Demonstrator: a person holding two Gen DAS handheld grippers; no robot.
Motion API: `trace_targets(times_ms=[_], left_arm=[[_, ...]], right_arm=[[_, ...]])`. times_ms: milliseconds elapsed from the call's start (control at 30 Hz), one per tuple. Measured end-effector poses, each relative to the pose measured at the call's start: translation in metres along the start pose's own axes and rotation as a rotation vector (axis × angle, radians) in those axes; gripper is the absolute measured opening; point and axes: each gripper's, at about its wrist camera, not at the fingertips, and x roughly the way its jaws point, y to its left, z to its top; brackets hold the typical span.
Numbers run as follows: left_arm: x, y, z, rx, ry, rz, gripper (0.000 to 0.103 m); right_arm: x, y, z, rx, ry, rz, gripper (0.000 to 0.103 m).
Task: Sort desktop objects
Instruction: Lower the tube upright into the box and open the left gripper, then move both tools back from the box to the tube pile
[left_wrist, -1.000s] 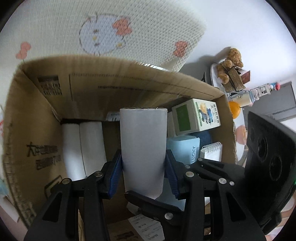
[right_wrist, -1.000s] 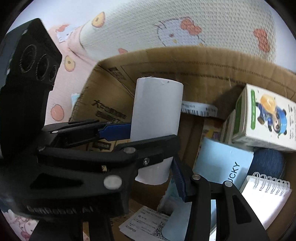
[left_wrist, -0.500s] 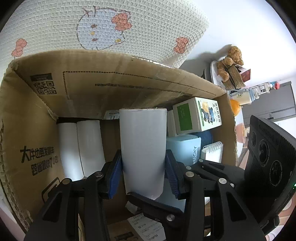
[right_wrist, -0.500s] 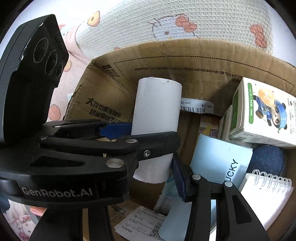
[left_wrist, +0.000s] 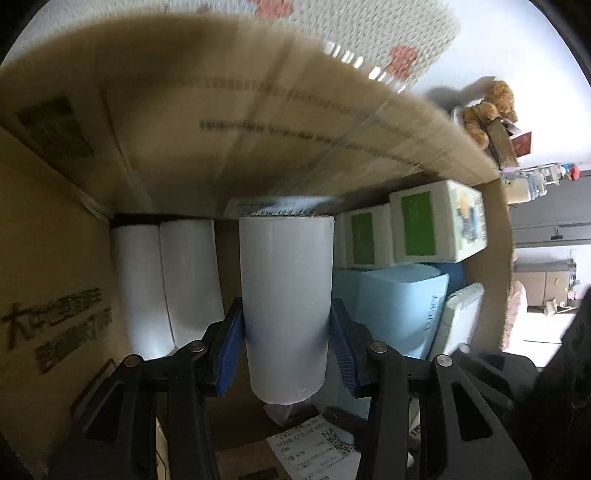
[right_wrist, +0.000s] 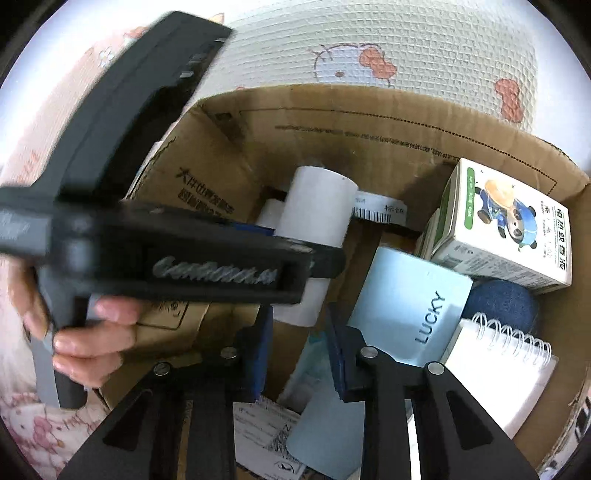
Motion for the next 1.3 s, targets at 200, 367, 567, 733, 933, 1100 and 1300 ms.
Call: trace_targets(times_ms=[200,367,567,733,933,1100,1300], left_arm=[[0.018,0.01,0.005,-0.058,0.029,0.007,0.048],[0.032,0.014,0.005,-0.08,0.044,-0.008,0.048],[0.038,0.015,0.007,-0.095,0.041,0.05,0.048],[0.038,0.02,0.007,-0.125,0.041,0.029,0.049],[0.034,0.021,0.001,-0.109,0.053,0.103,0.049],[0.001,0.006,-0.016,-0.027,-0.045,0.135,0.048],[-0.052,0.003,-0.04,0.038,-0.208,0.095,0.01]], right_arm=[[-0.009,0.002,-0.009,-0.035,0.008,-0.043,0.025],[-0.019,0.004,-0.012,-0.05,0.007,-0.07,0.025],[-0.027,0.002,-0.012,-0.05,-0.013,-0.107,0.025],[-0.03,0.006,-0.013,-0.051,-0.013,-0.127,0.025],[-0.032,0.03,-0.025,-0.055,0.0,-0.131,0.025],[-0.032,0.027,-0.026,-0.045,0.002,-0.121,0.025],[-0.035,0.033,-0.02,-0.046,-0.015,-0.123,0.025]])
